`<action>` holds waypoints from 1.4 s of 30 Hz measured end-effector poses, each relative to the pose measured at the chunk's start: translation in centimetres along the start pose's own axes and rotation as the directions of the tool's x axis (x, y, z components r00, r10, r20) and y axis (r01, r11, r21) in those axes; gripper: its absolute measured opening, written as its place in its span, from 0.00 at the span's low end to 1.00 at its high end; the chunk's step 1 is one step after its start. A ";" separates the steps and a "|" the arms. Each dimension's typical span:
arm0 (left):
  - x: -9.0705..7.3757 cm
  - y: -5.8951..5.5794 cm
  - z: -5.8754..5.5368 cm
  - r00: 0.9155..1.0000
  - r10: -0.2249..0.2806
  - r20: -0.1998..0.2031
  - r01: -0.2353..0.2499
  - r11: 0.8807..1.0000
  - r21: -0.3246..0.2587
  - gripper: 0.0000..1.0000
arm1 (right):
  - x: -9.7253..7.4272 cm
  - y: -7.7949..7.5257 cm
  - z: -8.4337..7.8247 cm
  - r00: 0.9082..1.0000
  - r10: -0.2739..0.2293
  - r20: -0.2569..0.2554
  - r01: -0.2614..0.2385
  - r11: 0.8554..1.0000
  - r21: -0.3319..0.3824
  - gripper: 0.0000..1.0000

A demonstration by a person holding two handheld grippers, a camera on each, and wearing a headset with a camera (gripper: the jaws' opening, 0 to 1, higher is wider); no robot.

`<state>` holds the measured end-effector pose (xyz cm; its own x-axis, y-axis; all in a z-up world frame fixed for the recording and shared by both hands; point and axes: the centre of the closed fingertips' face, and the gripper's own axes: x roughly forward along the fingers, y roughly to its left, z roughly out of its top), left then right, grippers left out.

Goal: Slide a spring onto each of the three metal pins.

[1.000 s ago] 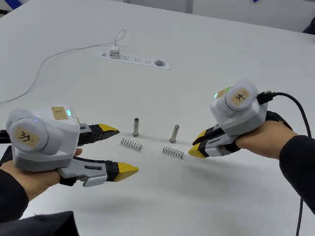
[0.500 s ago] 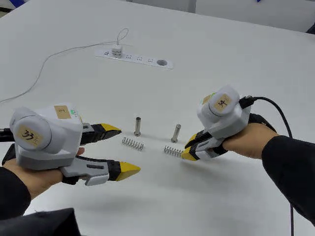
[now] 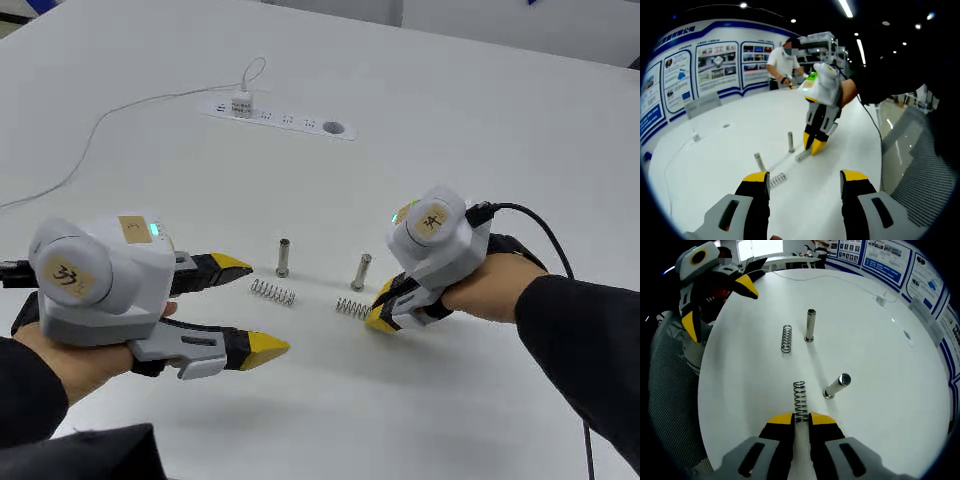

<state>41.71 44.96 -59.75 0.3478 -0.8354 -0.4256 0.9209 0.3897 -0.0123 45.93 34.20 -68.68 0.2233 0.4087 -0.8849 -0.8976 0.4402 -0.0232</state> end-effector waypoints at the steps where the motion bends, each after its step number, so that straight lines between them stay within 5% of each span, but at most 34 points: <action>1: 0.0 0.0 0.0 1.000 -0.001 -0.001 0.001 1.000 0.001 0.58 | 0.0 0.0 -0.1 1.000 0.001 -0.005 -0.001 1.000 -0.004 0.12; 18: 1.1 -1.0 -0.1 0.999 -0.040 -0.021 0.040 0.999 0.015 0.54 | -1.1 1.1 0.2 0.999 0.032 -0.012 -0.032 0.999 -0.008 0.11; 29: 2.3 -2.0 -0.4 0.994 -0.099 -0.049 0.101 0.994 0.051 0.48 | -3.8 4.5 2.8 0.996 0.085 0.015 -0.083 0.991 -0.109 0.11; 42: 3.4 -3.4 -0.1 0.986 -0.154 -0.057 0.159 0.982 0.103 0.38 | -4.8 7.4 4.5 0.990 0.139 0.023 -0.131 0.967 -0.219 0.11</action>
<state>39.72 40.84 -61.27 0.1911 -0.8620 -0.4695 0.9777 0.2095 0.0132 39.89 39.08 -62.53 0.1053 0.4843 -0.8686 -0.9803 0.1973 -0.0088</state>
